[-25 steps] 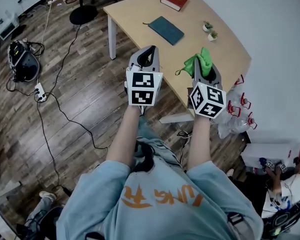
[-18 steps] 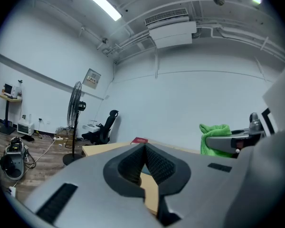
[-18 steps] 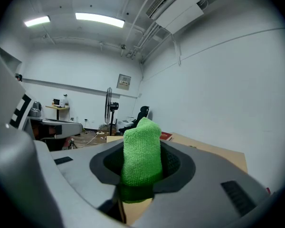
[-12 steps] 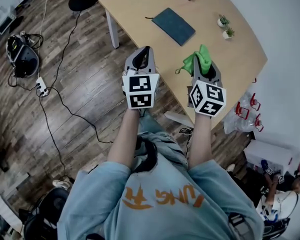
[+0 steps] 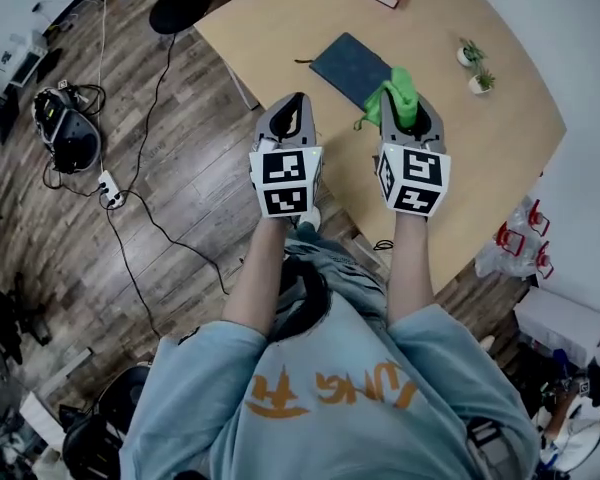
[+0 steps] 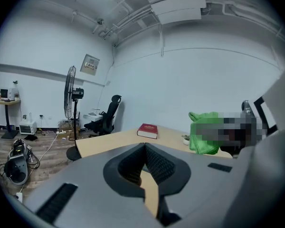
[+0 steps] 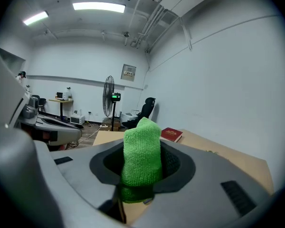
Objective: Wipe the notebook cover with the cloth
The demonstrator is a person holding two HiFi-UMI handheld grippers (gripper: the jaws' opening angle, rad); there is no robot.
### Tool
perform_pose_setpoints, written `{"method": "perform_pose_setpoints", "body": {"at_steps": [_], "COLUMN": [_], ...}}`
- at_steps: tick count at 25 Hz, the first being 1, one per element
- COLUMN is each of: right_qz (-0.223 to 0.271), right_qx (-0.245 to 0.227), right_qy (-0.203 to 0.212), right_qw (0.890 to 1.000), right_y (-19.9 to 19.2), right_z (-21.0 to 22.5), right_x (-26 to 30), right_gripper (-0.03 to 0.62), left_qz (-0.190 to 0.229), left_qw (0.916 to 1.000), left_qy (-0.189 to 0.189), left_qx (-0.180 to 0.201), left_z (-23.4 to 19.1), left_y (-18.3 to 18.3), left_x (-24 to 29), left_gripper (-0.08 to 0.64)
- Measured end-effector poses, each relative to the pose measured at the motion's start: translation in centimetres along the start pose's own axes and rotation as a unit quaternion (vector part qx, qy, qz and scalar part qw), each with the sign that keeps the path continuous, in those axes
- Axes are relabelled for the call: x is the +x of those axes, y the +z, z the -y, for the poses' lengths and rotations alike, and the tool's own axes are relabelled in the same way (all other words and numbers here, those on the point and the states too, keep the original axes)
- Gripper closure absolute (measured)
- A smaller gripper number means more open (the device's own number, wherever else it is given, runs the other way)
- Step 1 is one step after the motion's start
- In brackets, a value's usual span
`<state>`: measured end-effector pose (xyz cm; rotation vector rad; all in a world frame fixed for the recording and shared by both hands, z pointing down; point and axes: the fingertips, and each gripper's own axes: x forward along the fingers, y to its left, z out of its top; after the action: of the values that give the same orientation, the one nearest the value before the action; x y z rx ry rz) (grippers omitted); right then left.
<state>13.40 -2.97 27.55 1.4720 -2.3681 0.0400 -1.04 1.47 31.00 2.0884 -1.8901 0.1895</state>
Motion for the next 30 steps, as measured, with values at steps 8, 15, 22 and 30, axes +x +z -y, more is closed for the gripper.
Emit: {"method": "perform_pose_setpoints", "body": {"at_steps": [8,15,22,30], "right_qz": [-0.028,-0.058,-0.097,-0.132], "right_qx": [0.012,0.018,0.022,-0.009], "right_qy": [0.027,0.054,0.084,0.109], "right_qw": [0.999,0.997,0.991,0.985], "right_y": [-1.7,-2.9,-5.1,-7.0], "right_z": [-0.7,-3.1,-6.0,-8.4], "right_x": [5.6,11.1,14.9,17.9], "right_gripper": [0.465,0.465,0.465,0.465], "left_qz": [-0.037,-0.077,-0.113,-0.136], "left_qw": [0.9993,0.9969,0.9933,0.9901], "left_qy": [-0.003,-0.015,-0.024,-0.016], "left_qx": [0.001,-0.006,-0.009,-0.029], "left_z": [-1.9,-4.6,-6.1,-8.1], "left_y": [-1.7,-3.2,-5.4,-7.6], "left_x": [4.7,8.8,10.4,12.0], "left_gripper": [0.544,0.543,0.545,0.544]}}
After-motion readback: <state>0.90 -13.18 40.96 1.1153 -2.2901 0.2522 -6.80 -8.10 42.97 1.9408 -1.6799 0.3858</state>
